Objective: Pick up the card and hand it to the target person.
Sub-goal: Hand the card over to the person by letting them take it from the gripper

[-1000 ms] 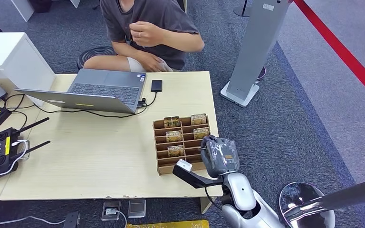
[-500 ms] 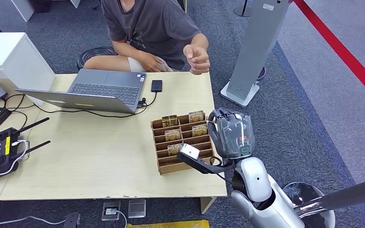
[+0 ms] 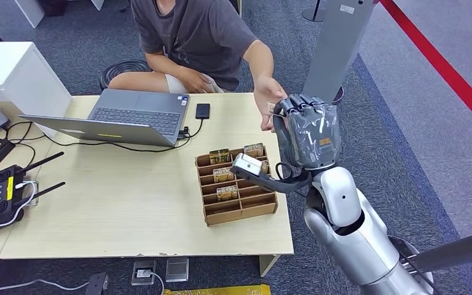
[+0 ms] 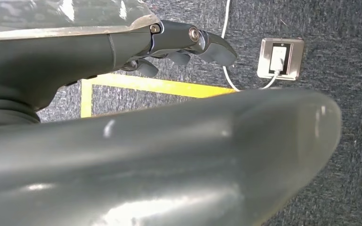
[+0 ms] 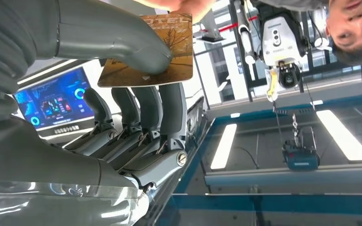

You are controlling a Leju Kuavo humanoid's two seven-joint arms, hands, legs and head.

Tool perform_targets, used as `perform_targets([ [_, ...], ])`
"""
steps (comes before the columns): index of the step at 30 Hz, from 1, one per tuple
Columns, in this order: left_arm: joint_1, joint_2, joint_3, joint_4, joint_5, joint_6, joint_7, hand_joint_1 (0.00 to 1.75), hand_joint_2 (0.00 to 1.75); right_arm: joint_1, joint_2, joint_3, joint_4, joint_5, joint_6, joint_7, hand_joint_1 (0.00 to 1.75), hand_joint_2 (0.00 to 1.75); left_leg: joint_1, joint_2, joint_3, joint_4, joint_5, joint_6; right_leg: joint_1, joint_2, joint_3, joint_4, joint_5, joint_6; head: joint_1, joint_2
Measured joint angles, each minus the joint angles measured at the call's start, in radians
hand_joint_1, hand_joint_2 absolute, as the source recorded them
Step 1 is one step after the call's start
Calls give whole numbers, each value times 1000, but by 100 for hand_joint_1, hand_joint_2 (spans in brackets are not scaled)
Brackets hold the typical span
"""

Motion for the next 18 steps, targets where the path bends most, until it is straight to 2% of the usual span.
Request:
perform_targets([
  [5,-2,1,-12,0,4,0,4,0,0,-90,36,13,139,-21,-51,-28,151,175,0,0,0,0,0,0,0,-1,0,0,0,0,0,0],
  [13,-3,2,-23,0,19,8,22,0,0,-194,101,49,391,-51,-99,-51,141,175,0,0,0,0,1,0,0,-1,0,0,0,0,0,0],
  [14,-3,2,-25,0,21,9,23,0,0,-203,109,54,422,-55,-102,-52,117,175,0,0,0,0,1,0,0,-1,0,0,0,0,0,0],
  [17,-3,2,-31,0,26,12,28,0,0,-226,130,68,504,-63,-105,-57,18,175,0,0,0,0,1,0,0,-1,0,0,0,0,0,0],
  [18,-3,3,-33,0,27,13,29,0,0,-231,136,72,529,-67,-105,-58,6,175,0,0,0,0,1,0,0,-1,0,0,0,0,0,0],
])
